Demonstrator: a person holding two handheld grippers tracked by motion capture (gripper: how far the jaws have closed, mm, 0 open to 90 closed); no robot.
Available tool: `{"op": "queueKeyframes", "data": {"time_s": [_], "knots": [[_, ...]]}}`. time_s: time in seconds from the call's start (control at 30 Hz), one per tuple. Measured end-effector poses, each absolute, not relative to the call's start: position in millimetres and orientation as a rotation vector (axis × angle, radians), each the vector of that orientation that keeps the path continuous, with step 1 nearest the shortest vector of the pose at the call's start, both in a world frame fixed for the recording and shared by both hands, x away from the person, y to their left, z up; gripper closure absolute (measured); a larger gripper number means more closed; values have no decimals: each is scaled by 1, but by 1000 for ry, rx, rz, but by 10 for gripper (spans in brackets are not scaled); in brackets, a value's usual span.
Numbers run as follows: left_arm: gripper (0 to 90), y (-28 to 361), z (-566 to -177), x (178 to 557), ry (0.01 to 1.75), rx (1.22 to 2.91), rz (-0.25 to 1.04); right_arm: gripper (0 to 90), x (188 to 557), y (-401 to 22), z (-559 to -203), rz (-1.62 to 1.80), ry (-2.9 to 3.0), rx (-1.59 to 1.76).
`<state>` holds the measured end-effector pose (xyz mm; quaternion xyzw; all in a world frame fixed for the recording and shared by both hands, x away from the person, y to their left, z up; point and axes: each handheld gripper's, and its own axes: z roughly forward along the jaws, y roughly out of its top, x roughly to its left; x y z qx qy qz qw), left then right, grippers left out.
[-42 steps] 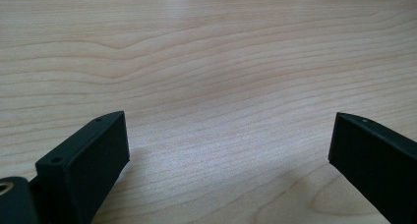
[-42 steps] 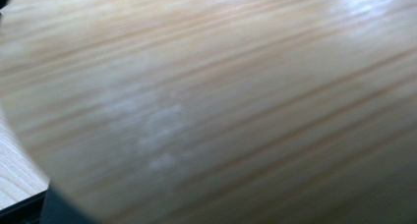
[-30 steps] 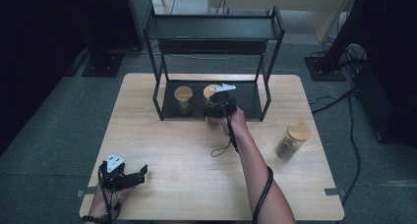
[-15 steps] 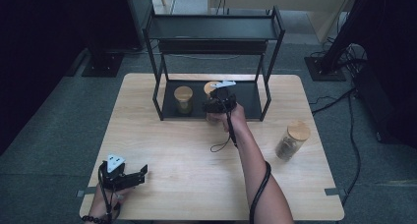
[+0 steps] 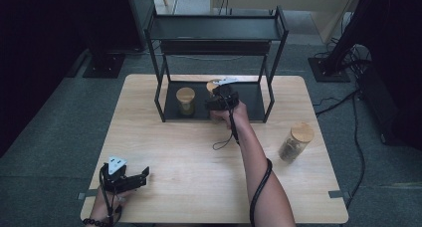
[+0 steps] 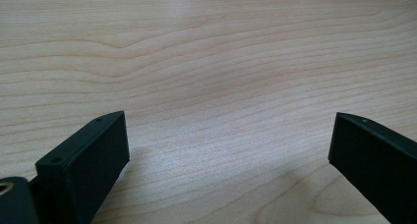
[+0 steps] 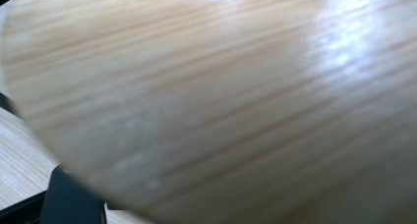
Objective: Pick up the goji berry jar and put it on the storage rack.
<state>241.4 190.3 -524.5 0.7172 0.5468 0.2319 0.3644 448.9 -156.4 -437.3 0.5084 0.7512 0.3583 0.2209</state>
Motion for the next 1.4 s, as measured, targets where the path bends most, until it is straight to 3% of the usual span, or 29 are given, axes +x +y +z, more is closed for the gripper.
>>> {"op": "queueKeyframes", "data": {"time_s": [0.97, 1.4], "knots": [[21, 189, -525, 241, 1404, 1853, 603, 245, 462, -153, -446, 1007, 2043, 1420], [21, 189, -525, 241, 1397, 1857, 605, 76, 449, -157, -448, 1045, 2080, 1361]]}}
